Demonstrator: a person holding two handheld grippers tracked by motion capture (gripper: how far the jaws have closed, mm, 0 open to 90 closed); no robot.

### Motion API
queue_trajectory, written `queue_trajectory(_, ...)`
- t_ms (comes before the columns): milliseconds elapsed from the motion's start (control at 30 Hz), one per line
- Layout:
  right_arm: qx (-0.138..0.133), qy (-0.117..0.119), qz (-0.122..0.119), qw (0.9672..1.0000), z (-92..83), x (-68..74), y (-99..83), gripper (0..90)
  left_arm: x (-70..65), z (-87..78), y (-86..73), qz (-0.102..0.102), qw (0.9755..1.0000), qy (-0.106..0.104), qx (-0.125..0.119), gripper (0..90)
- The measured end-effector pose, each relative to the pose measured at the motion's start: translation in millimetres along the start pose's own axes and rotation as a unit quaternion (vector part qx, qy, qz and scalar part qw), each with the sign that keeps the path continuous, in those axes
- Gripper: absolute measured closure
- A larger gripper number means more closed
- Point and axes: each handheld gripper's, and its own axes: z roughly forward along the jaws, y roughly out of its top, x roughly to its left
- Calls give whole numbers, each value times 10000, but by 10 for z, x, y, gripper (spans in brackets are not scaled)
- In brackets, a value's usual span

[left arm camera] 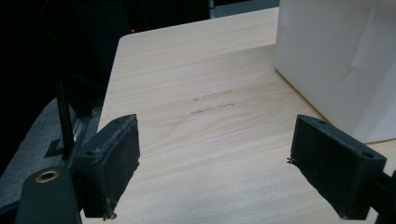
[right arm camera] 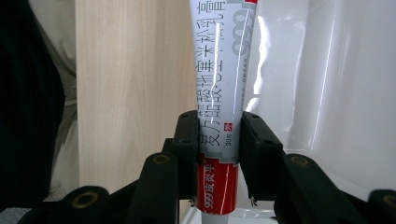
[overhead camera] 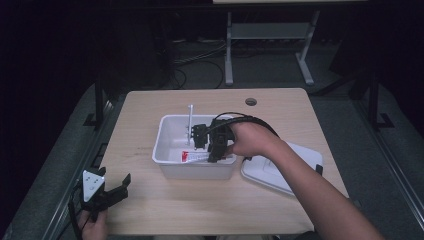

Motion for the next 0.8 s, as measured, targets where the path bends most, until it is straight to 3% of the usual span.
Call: queue_trajectory(800,-6,95,251,9996,190,-266,20,690,-5,0,2,11,10000,-11,-7,150)
